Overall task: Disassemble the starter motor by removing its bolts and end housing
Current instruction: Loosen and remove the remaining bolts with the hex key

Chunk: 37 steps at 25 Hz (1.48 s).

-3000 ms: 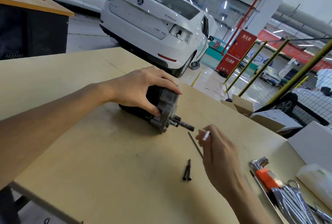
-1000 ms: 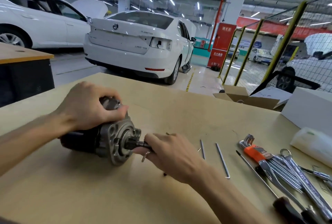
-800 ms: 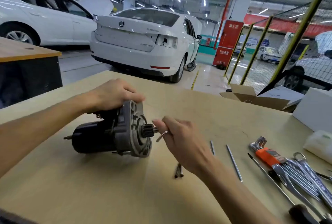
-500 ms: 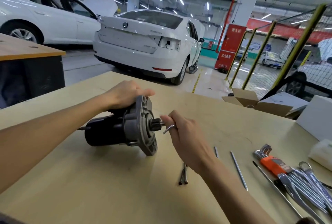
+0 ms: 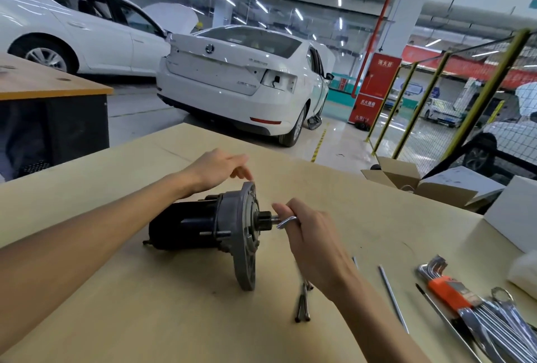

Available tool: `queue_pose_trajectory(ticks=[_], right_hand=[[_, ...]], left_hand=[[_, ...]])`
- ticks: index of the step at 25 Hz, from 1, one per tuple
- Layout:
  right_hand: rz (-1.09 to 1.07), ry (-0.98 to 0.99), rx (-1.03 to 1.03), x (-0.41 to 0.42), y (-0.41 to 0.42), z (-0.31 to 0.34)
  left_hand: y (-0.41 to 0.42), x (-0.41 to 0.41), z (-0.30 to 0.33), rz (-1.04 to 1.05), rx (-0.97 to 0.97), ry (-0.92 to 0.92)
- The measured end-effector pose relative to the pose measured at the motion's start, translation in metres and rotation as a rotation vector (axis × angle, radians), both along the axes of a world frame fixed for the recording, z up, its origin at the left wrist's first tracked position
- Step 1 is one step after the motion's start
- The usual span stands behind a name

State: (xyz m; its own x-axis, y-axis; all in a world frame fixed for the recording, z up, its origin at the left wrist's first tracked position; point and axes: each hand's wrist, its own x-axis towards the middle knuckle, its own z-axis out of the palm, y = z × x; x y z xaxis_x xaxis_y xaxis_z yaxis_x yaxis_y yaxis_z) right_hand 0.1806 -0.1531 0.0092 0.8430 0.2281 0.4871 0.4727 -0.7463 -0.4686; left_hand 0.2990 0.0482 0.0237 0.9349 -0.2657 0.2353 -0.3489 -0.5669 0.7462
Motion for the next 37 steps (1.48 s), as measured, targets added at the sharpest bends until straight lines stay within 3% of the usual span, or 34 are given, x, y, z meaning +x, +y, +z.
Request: queue_pose_trajectory(ticks=[3,6,8,10,12,14,16,19,25,30,37], right_hand=[[-0.009,0.026,-0.006,0.000,-0.001,0.001],[-0.029,0.037,-0.010,-0.001,-0.001,0.001],[-0.053,0.058,-0.009,-0.002,0.000,0.003],[-0.121,0.206,0.070,-0.001,-0.006,0.011],[-0.150,0.495,0.234,-0.002,-0.022,0.023],[-0.148,0.648,0.292,-0.005,-0.043,0.031],[-0.156,0.624,0.298,-0.010,-0.055,0.033],[-0.115,0.487,0.466,-0.015,-0.058,0.033],[-0.121,0.067,0.502,-0.024,-0.047,0.040],[0.031,0.156,0.771,-0.032,-0.030,0.034],[0.089,0.121,0.870,-0.031,-0.007,0.013]], left_hand=[[0.013,-0.028,0.002,-0.024,0.012,-0.009],[0.016,-0.068,-0.007,0.080,0.058,-0.001],[0.002,-0.094,-0.018,0.160,0.155,-0.190],[-0.011,-0.106,-0.020,0.207,0.231,-0.426],[-0.015,-0.104,-0.018,0.192,0.230,-0.487],[-0.013,-0.094,-0.017,0.156,0.210,-0.501],[-0.013,-0.085,-0.018,0.118,0.180,-0.520],[-0.011,-0.075,-0.019,0.074,0.146,-0.517],[-0.010,-0.061,-0.013,-0.040,0.134,-0.484],[-0.009,-0.053,-0.024,-0.060,0.023,-0.554],[0.002,-0.050,-0.039,-0.170,-0.189,-0.583]])
